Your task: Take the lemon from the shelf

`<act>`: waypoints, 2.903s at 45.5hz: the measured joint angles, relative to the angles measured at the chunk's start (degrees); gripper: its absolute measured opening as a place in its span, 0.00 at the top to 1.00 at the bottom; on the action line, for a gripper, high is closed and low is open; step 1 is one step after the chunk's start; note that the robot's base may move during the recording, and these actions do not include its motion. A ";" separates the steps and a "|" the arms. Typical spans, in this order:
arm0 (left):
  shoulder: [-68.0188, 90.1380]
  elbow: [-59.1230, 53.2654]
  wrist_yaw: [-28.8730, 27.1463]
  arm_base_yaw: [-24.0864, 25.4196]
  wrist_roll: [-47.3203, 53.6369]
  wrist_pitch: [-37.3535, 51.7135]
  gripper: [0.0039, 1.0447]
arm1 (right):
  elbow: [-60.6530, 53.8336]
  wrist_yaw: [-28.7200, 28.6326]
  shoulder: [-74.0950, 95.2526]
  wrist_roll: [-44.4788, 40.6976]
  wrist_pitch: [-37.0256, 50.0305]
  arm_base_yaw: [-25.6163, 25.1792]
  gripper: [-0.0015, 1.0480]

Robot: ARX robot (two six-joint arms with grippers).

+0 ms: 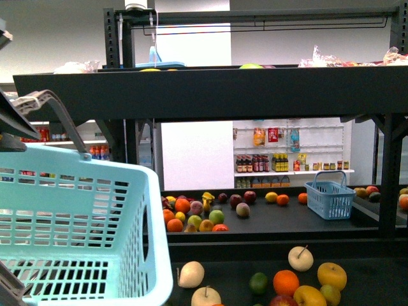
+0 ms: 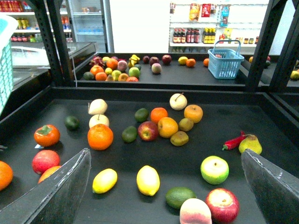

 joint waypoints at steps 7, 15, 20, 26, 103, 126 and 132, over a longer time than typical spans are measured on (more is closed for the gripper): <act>0.02 0.00 -1.70 -5.88 0.83 0.15 0.82 | 0.00 0.00 0.00 0.00 0.00 0.00 0.07; 0.24 0.00 -2.93 -9.14 1.36 0.37 0.82 | 0.00 0.00 0.00 0.00 0.00 0.00 0.07; 0.24 0.00 -2.91 -9.92 1.42 0.76 0.82 | 0.00 0.00 0.00 0.00 0.00 0.00 0.07; 0.24 0.00 -2.99 -9.94 1.44 0.76 0.82 | 0.00 0.00 0.00 0.00 0.00 0.00 0.07; 0.52 0.00 -3.37 -9.92 1.77 0.79 0.82 | 79.76 -14.75 137.94 -14.34 7.34 -2.69 0.07; 0.52 0.00 -3.37 -9.92 1.77 0.79 0.82 | 86.97 -13.05 148.08 -17.88 8.24 -1.88 0.07; 0.52 0.00 -3.37 -9.94 1.77 0.79 0.82 | 88.56 -13.05 149.92 -18.14 8.26 -1.79 0.07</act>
